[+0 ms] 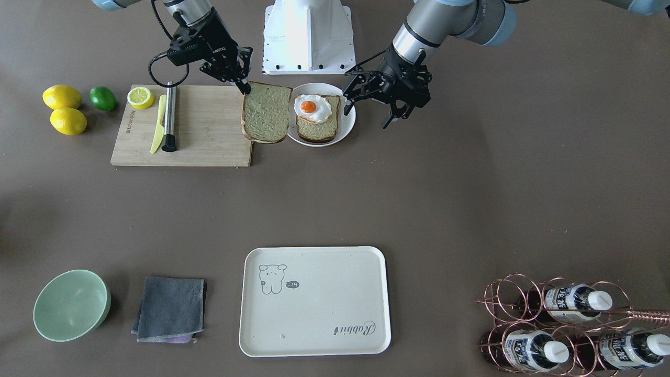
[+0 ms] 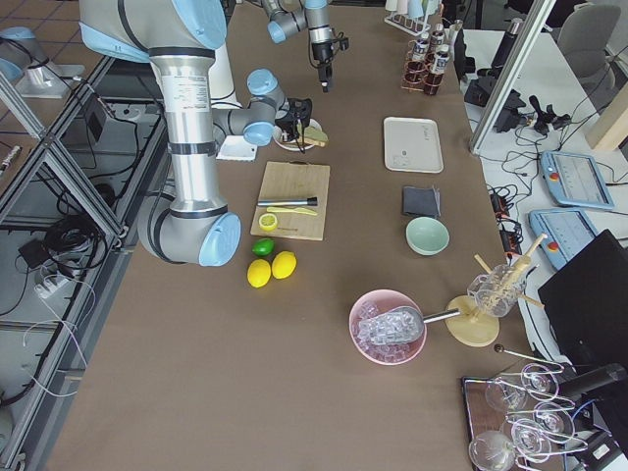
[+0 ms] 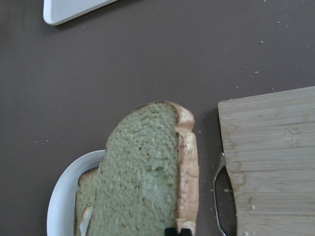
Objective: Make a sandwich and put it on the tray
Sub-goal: 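Carry the bread slice with the right gripper onto the egg on the plate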
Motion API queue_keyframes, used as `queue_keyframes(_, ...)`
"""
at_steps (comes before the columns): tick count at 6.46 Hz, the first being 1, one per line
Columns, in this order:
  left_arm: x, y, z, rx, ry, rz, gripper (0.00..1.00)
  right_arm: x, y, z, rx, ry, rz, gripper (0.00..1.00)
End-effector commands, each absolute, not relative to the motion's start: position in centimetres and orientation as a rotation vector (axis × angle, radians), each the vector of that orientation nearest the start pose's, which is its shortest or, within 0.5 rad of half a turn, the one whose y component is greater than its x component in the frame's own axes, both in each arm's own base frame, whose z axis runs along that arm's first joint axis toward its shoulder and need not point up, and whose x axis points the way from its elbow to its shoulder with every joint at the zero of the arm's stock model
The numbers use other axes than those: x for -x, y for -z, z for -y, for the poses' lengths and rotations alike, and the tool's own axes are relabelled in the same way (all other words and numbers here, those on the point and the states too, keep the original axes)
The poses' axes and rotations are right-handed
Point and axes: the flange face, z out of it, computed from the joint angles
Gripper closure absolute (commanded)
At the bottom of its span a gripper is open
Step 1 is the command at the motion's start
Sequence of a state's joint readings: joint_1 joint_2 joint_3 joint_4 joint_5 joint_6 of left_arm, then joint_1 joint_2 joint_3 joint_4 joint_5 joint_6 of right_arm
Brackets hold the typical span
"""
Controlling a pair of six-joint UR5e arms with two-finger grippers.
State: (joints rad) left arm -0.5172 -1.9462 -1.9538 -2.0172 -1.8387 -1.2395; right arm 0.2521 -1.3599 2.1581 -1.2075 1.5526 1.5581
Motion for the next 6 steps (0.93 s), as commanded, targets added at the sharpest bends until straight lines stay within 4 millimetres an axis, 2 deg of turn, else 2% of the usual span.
queue_keyframes(1, -42.6, -24.6, 37.8, -0.239, -0.002, -1.174, 0.02, 49.5, -21.8, 23.9, -0.171, -0.208, 1.124, 1.00)
queue_keyframes(4, -42.8, -25.0, 37.9, -0.234, -0.001, -1.166, 0.02, 53.8, -21.1, 21.7, -0.176, -0.223, 1.115, 1.00)
queue_keyframes(6, -42.8, -24.9, 37.9, -0.234, -0.001, -1.166, 0.02, 55.0, -20.8, 20.2, -0.181, -0.208, 1.117, 1.00)
